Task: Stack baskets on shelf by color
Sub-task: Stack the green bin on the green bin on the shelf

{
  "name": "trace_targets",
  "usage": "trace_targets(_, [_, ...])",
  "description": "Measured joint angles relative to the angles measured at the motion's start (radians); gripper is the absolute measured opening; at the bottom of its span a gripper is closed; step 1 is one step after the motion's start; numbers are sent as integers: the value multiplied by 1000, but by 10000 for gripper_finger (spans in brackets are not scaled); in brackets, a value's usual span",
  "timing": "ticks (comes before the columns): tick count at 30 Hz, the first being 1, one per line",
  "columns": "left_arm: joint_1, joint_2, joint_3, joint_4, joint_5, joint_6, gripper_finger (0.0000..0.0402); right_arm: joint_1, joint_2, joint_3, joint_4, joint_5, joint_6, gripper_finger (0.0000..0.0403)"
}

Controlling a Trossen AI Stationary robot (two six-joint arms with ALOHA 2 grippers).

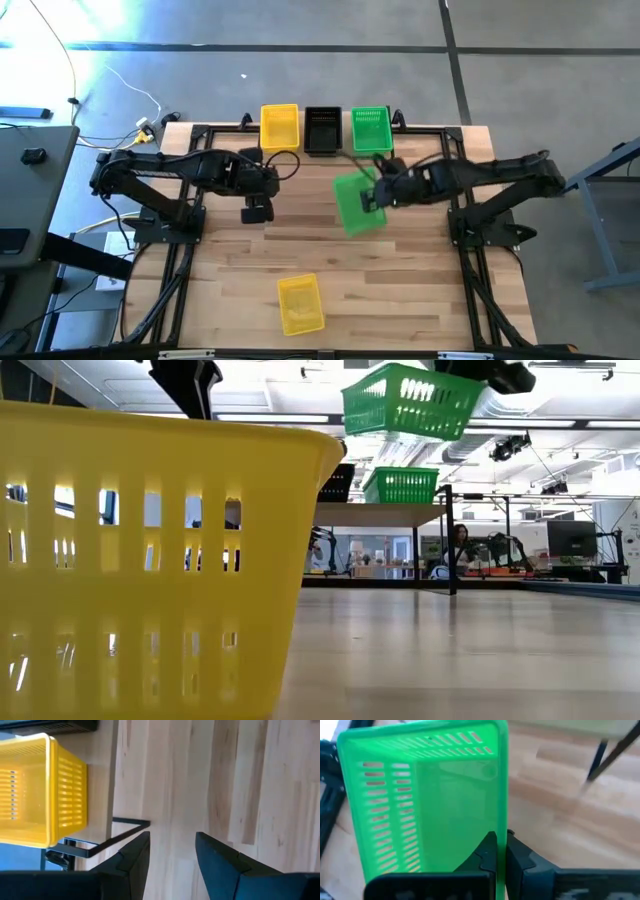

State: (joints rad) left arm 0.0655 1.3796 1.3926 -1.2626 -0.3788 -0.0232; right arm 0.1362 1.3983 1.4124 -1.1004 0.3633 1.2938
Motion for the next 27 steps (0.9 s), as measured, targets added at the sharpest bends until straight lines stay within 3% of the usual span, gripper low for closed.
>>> trace_targets(6, [32,0,0,40,2,85,149,-153,-40,0,43,-5,-120,0])
trace_targets(17, [102,0,0,58,29,197,149,-434,-76,8,203,-140,-338,0])
trace_targets(27, [165,0,0,58,39,237,149,-619,-62,170,137,-175,-504,0])
